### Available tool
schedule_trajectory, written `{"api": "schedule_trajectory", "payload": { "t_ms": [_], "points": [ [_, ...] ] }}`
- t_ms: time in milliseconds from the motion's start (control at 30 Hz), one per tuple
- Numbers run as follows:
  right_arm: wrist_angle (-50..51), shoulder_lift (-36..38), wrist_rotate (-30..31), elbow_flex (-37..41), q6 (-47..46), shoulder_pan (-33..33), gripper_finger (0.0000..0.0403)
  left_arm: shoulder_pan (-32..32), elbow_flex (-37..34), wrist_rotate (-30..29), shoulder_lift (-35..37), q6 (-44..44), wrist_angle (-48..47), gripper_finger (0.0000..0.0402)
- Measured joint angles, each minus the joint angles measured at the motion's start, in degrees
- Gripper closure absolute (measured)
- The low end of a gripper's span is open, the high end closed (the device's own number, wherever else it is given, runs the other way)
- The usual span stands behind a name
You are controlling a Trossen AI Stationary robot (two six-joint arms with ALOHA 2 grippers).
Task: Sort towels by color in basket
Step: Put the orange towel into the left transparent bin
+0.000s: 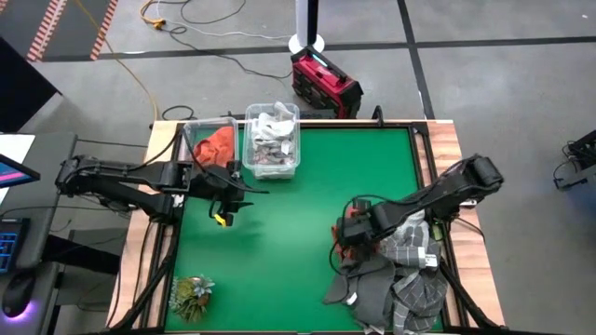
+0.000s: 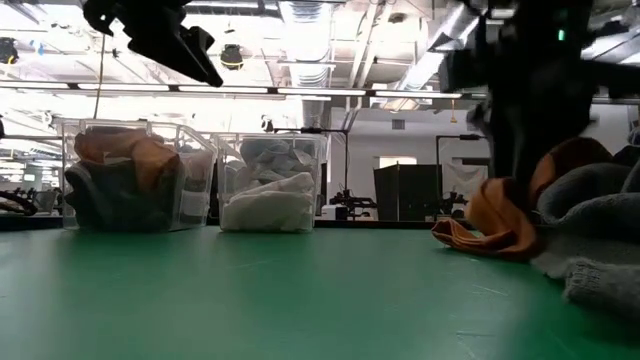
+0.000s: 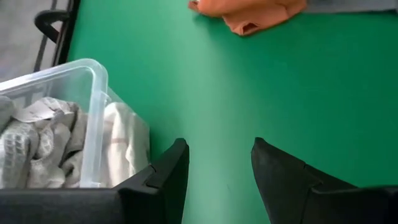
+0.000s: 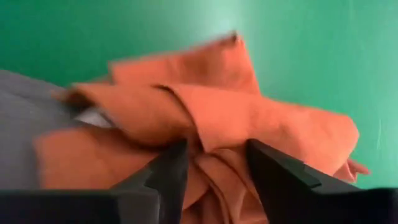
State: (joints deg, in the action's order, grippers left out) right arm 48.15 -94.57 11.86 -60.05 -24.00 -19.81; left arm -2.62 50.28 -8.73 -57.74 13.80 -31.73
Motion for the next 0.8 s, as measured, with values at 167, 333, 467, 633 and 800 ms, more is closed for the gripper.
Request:
{"api": "schedule_trajectory", "payload": {
  "t_ms": [167, 333, 467, 633, 800],
  "points": [
    [0.2, -5.7, 0.0, 0.0, 2.1, 1.6, 0.0304, -0.1, 0.0, -0.4, 0.0, -0.1, -0.9, 0.0238],
    [-0.2, -5.7, 1.2, 0.0, 4.9, 4.0, 0.0381, -0.1, 0.0, -0.6, 0.0, -0.1, -0.6, 0.0238],
    [-0.8, 0.1, 8.7, -0.5, 5.2, 6.0, 0.0371, -0.1, 0.0, -0.7, 0.0, -0.2, 2.7, 0.0238],
    [-4.8, 10.4, 21.7, -2.3, 7.8, 6.9, 0.0381, -0.1, 0.0, -0.8, 0.0, 0.3, 7.2, 0.0238],
    [-19.4, 20.9, 27.4, -2.5, 18.2, 6.7, 0.0381, -0.1, 0.0, -2.3, 0.0, 0.3, 10.9, 0.0238]
  ]
}}
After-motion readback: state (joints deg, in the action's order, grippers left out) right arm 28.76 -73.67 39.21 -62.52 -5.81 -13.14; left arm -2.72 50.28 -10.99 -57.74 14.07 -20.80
